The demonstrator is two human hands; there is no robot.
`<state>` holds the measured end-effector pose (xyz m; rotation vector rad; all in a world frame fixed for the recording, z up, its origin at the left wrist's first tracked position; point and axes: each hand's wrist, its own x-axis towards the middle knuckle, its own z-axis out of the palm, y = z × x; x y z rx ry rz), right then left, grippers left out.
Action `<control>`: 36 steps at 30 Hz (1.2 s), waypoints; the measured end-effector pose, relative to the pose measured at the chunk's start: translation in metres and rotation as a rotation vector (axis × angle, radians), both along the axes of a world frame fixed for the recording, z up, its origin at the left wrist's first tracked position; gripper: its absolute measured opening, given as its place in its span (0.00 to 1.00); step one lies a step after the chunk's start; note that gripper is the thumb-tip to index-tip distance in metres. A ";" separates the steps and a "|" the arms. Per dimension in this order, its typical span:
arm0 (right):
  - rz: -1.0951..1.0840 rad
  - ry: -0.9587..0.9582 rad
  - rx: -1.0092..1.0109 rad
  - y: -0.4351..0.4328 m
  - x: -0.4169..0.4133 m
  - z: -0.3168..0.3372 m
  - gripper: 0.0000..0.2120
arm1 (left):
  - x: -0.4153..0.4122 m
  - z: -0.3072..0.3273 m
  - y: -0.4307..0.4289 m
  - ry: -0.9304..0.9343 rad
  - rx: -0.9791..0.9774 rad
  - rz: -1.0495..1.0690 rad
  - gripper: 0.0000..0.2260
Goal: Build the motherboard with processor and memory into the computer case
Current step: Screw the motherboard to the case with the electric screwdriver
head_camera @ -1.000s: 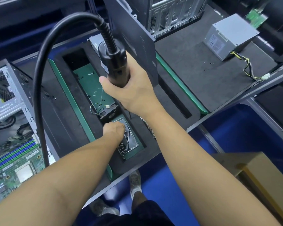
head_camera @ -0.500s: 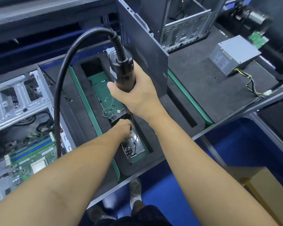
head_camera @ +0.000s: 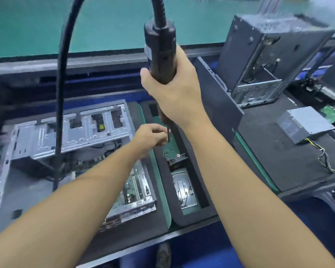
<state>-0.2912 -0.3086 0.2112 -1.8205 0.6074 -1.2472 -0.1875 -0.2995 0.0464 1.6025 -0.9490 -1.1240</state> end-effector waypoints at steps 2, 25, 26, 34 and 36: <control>0.023 -0.028 -0.037 0.016 0.029 0.023 0.10 | 0.028 0.017 0.015 -0.005 -0.100 0.062 0.07; 0.026 -0.066 0.108 0.092 0.163 0.023 0.08 | 0.171 -0.026 0.150 0.702 -0.037 0.147 0.06; 0.013 -0.064 0.105 0.089 0.162 0.021 0.07 | 0.170 -0.027 0.147 0.696 -0.033 0.139 0.06; -0.006 -0.077 0.105 0.082 0.156 0.014 0.08 | 0.161 -0.035 0.143 0.588 -0.018 0.136 0.06; -0.003 -0.085 0.104 0.082 0.155 0.015 0.08 | 0.159 -0.038 0.144 0.601 -0.033 0.143 0.07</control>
